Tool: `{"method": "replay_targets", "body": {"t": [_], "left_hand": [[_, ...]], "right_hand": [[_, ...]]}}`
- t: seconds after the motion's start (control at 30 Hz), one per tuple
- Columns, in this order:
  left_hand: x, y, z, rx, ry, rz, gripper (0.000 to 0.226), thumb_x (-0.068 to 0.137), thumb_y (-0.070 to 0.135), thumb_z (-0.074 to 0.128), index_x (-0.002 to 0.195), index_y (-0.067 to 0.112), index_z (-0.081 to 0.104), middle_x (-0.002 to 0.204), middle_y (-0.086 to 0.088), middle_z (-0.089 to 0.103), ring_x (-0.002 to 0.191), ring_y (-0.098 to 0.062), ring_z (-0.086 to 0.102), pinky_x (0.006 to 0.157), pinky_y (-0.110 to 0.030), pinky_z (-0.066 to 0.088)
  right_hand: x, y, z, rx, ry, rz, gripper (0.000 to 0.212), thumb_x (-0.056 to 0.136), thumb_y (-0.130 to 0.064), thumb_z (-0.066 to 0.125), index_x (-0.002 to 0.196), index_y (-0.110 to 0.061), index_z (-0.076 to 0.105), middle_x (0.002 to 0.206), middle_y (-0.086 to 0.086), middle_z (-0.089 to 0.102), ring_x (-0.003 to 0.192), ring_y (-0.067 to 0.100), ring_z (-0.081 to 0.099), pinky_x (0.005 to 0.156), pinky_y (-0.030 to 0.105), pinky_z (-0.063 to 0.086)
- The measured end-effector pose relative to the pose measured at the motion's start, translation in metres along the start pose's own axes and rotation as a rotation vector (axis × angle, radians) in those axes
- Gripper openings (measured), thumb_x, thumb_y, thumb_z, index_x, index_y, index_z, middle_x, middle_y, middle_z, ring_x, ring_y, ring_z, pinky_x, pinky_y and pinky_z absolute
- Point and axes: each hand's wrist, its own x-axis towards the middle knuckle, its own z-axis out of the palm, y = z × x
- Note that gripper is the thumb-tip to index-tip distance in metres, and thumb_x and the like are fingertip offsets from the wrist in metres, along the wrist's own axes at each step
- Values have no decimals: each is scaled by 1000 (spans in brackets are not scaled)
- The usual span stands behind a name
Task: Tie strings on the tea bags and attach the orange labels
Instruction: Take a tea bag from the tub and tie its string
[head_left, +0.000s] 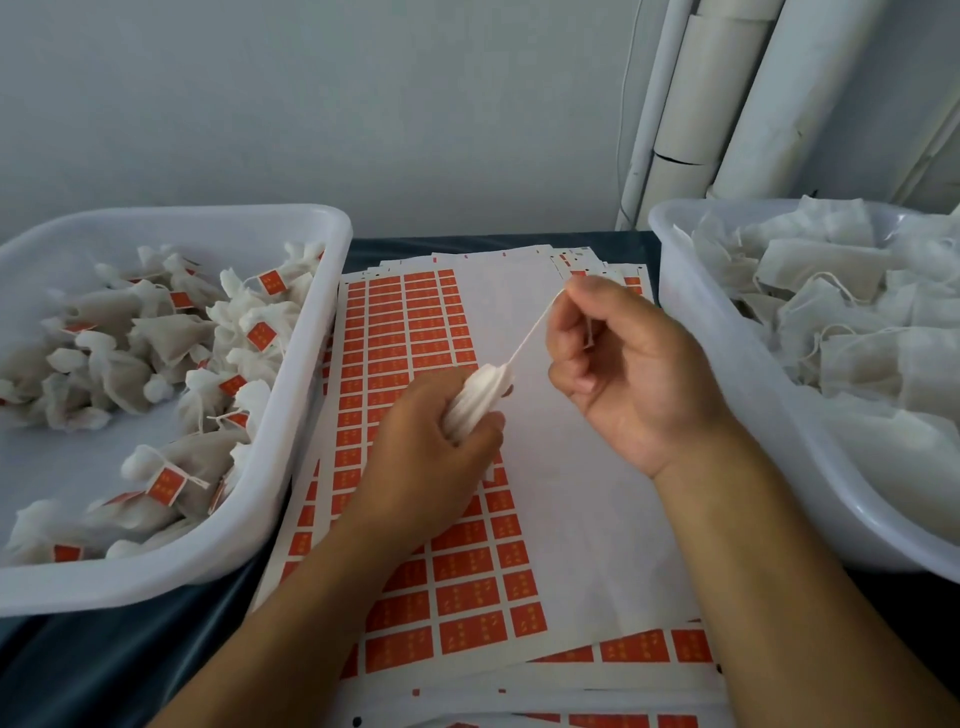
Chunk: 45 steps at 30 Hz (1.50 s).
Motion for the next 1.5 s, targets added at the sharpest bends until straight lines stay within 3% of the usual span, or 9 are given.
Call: {"method": "replay_targets", "body": {"t": [0.33,0.5,0.6,0.77,0.9,1.0,1.13,1.27,1.5], "left_hand": [[-4,-1,4,214,38,61,16,95,36,69,97,40,54,94,26,52,79,-5,58,54,-7,42],[-6,-2,7,306,64,134,34,97,25,67,131,29,62,107,22,51,85,0,53,64,-7,35],[-6,1,7,300,4,132,54,95,38,68,143,45,44,121,24,45,89,6,50,64,-4,34],[-2,11,0,42,-56,67,78,83,56,76,146,52,30,142,25,46,119,1,53,77,-5,47],[-3,14,-8,-293,-36,-35,14,97,46,60,105,36,66,98,12,67,89,-4,66,70,-16,55],[-4,14,-10,-368,-170,-139,42,106,42,43,83,32,76,87,7,71,81,-7,67,69,-18,53],[-3,15,-7,-391,-249,-274,50,104,59,30,91,43,76,95,9,76,90,-8,72,79,-24,56],[1,13,-11,-622,-252,-379,50,106,56,34,104,28,76,102,0,76,98,-16,73,94,-39,57],[6,16,-23,-985,-309,-411,43,108,36,40,82,6,56,71,-10,41,60,-14,45,58,-28,41]], "right_hand": [[-2,5,14,-216,-42,7,29,101,-40,50,86,-30,73,103,1,73,81,17,72,67,25,56],[-4,4,14,-180,17,-47,39,107,-30,48,81,-26,76,86,5,74,75,17,73,64,24,57],[-3,5,13,-179,4,-48,36,105,-32,50,80,-25,76,85,5,73,73,16,72,63,23,56],[-1,8,14,-314,32,-82,34,101,-37,50,80,-26,75,86,6,73,75,19,71,64,25,56],[1,9,12,-312,101,-108,34,100,-38,50,79,-27,75,84,6,74,74,20,72,63,25,56],[1,9,12,-321,96,-125,33,99,-38,50,79,-28,75,84,6,74,74,21,72,63,25,56],[-2,12,17,-364,18,-150,30,101,-32,49,86,-19,72,82,7,73,72,24,71,63,26,57],[-7,16,25,-485,-113,-122,30,103,-26,47,91,-9,69,83,8,73,74,26,72,66,29,59],[-11,31,31,-808,-308,-65,25,106,-22,53,89,-15,70,82,-4,72,81,21,73,70,28,61]]}}
